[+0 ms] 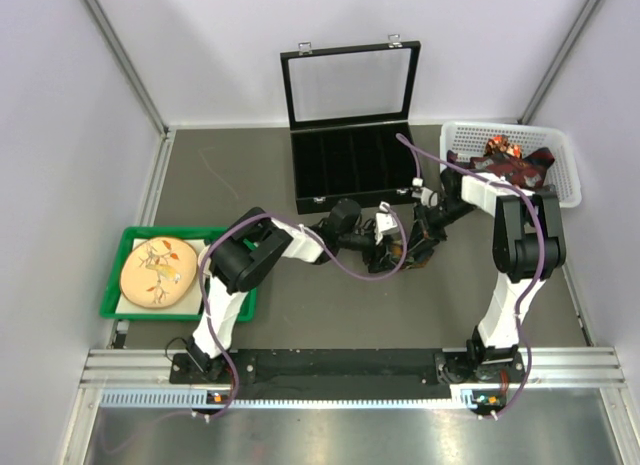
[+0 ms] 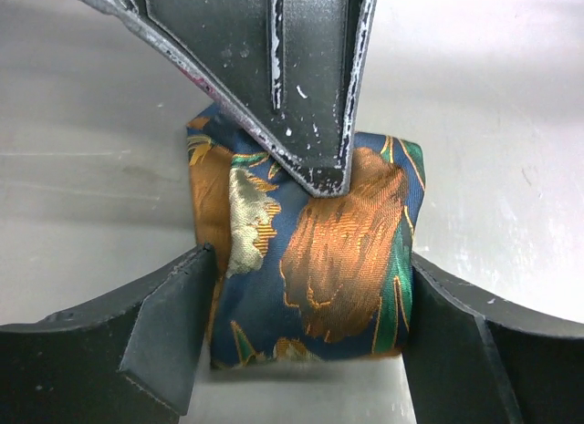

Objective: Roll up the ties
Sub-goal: Roll the tie at the center of the board.

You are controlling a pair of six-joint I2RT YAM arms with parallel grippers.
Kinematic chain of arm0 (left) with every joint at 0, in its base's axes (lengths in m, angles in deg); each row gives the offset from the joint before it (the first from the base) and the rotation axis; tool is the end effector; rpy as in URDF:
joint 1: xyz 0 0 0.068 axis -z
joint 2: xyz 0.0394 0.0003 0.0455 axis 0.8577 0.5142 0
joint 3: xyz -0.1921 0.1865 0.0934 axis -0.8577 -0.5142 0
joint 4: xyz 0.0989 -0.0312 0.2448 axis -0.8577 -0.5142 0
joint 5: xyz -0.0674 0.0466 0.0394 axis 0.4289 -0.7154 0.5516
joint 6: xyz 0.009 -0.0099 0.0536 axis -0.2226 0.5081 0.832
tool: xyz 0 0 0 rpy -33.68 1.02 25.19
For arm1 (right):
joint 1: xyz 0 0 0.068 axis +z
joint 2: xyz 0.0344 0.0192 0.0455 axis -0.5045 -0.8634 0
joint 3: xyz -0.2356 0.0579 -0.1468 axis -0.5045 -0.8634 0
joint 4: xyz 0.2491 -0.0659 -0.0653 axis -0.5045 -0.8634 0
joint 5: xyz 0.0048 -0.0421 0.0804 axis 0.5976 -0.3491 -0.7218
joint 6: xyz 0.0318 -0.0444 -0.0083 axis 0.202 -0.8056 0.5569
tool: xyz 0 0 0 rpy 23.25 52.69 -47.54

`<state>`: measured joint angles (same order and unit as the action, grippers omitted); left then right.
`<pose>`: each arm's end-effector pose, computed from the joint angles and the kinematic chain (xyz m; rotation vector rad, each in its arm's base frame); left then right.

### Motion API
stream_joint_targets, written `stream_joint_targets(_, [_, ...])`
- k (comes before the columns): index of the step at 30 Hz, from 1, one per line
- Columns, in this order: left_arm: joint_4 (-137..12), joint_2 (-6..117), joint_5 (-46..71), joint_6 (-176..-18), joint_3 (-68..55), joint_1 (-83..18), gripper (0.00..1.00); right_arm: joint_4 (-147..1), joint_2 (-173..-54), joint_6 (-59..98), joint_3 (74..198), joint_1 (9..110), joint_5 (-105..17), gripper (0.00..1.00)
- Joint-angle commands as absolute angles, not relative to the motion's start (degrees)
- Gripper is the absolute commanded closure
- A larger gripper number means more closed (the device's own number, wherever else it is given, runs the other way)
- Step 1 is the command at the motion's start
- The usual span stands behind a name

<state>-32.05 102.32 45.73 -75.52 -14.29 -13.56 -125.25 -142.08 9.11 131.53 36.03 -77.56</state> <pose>0.2927 -0.3334 0.1239 1.3683 1.5486 -1.1151 0.3377 0.0587 0.1604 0.2218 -2.8913 -1.0874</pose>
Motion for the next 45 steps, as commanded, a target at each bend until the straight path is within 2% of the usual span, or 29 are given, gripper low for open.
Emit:
stream_joint_targets(1, [-23.82, 104.78, 48.24, -79.61, -12.12, -13.09, 0.23, -118.62, -145.02, 6.92, 130.64, 36.27, -60.42, 1.00])
stream_joint_targets(6, [-21.00, 106.01, 48.16, -81.98, -12.56, -13.00, 0.24, -118.80, -144.50, 7.54, 130.99, 36.27, -57.43, 1.00])
stream_joint_targets(15, [-18.18, 108.56, 47.98, -85.59, -9.48, -11.77, 0.29, -118.62, -145.02, 7.10, 130.82, 36.45, -58.92, 1.00])
stream_joint_targets(16, [-18.79, 109.08, 47.63, -85.24, -8.44, -11.60, 0.32, -118.62, -145.02, 7.10, 130.82, 36.45, -59.27, 1.00])
stream_joint_targets(17, [-22.36, 109.26, 47.19, -84.54, -7.82, -11.42, 0.39, -118.80, -145.02, 7.10, 130.82, 36.45, -59.62, 1.00])
stream_joint_targets(19, [-26.25, 109.26, 45.71, -81.82, -6.24, -11.24, 0.48, -119.41, -145.20, 6.75, 131.52, 36.45, -60.41, 1.00])
stream_joint_targets(20, [-29.05, 108.83, 44.48, -80.42, -5.97, -11.16, 0.58, -119.85, -145.29, 6.75, 131.87, 36.45, -60.85, 1.00])
stream_joint_targets(22, [-37.13, 107.60, 41.50, -75.94, -5.88, -11.07, 0.67, -121.25, -145.29, 6.58, 132.92, 35.66, -62.34, 0.98])
stream_joint_targets(24, [-45.46, 106.63, 39.47, -71.55, -5.88, -10.98, 0.78, -123.53, -144.85, 6.93, 134.41, 34.35, -65.32, 0.85])
stream_joint_targets(25, [-47.86, 105.93, 38.50, -70.22, -6.14, -10.98, 0.81, -124.33, -144.59, 6.40, 134.85, 32.77, -66.99, 0.74])
stream_joint_targets(27, [-51.74, 105.40, 35.95, -67.41, -6.66, -10.89, 0.86, -125.12, -143.01, 6.05, 135.21, 30.83, -71.21, 0.64])
stream_joint_targets(28, [-54.02, 105.05, 35.33, -66.53, -7.45, -10.98, 0.87, -125.73, -142.39, 5.18, 135.04, 30.56, -72.44, 0.55])
stream_joint_targets(33, [-59.31, 105.75, 33.30, -63.97, -6.84, -10.72, 0.90, -124.87, -140.54, 3.94, 132.41, 27.13, -76.84, 0.30])
stream_joint_targets(34, [-59.40, 105.84, 33.13, -63.71, -6.76, -10.71, 0.90, -123.73, -140.71, 4.37, 131.96, 27.13, -77.55, 0.14])
stream_joint_targets(35, [-59.66, 105.92, 32.87, -63.53, -6.76, -10.54, 0.90, -123.02, -140.98, 4.81, 131.09, 27.13, -78.86, 0.09])
stream_joint_targets(45, [-60.63, 106.54, 32.78, -62.91, -5.79, -10.36, 0.91, -116.26, -142.04, 7.81, 129.06, 28.18, -75.62, 0.06])
